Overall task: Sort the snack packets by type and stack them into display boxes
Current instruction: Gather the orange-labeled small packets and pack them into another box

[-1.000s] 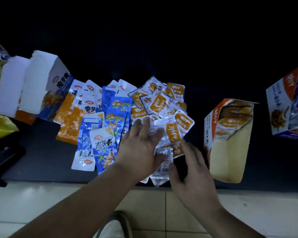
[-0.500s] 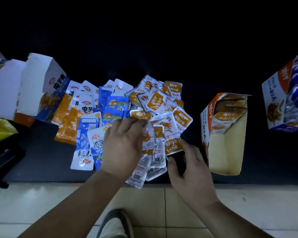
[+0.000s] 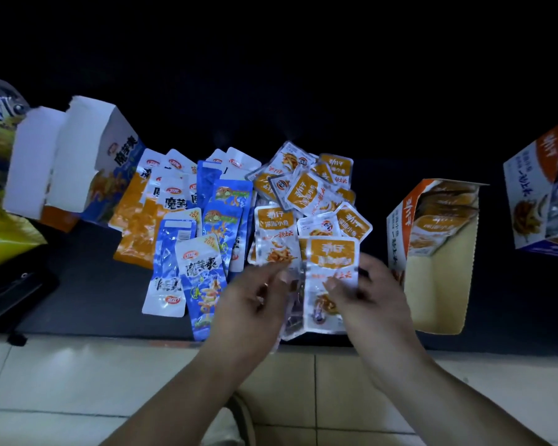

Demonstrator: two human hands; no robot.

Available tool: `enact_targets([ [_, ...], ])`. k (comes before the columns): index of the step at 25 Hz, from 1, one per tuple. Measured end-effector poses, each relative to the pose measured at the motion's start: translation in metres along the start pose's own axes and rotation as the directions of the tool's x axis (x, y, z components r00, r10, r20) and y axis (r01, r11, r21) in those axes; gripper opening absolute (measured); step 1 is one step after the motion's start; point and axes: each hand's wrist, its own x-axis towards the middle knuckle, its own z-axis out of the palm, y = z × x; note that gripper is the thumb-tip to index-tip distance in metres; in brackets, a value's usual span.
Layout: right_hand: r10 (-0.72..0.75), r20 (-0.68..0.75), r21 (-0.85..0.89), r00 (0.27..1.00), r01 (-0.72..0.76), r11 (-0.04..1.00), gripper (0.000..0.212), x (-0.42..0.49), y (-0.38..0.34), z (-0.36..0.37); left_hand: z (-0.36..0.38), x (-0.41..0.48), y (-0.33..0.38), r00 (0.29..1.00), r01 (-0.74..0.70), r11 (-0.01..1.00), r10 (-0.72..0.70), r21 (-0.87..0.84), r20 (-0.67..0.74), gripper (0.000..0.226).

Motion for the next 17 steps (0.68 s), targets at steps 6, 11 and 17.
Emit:
enact_targets([
  [6, 0.015, -0.078, 0.029, 0.997, -0.012, 1.000, 0.030, 0.005, 0.002, -0.002, 0.001, 0.070, 0.002, 0.994, 0.028, 0.764, -0.090, 0.644, 0.064, 0.089],
  [11, 0.019, -0.086, 0.051, 0.996, -0.014, 0.999, 0.019, 0.007, -0.001, -0.005, -0.004, 0.062, -0.005, 0.998, -0.037, 0.827, 0.060, 0.562, -0.022, 0.073],
  [17, 0.109, -0.017, 0.151, 0.994, -0.105, 0.983, 0.005, 0.008, -0.006, -0.003, -0.012, 0.014, 0.016, 0.973, 0.213, 0.914, -0.230, -0.346, -0.007, 0.012],
])
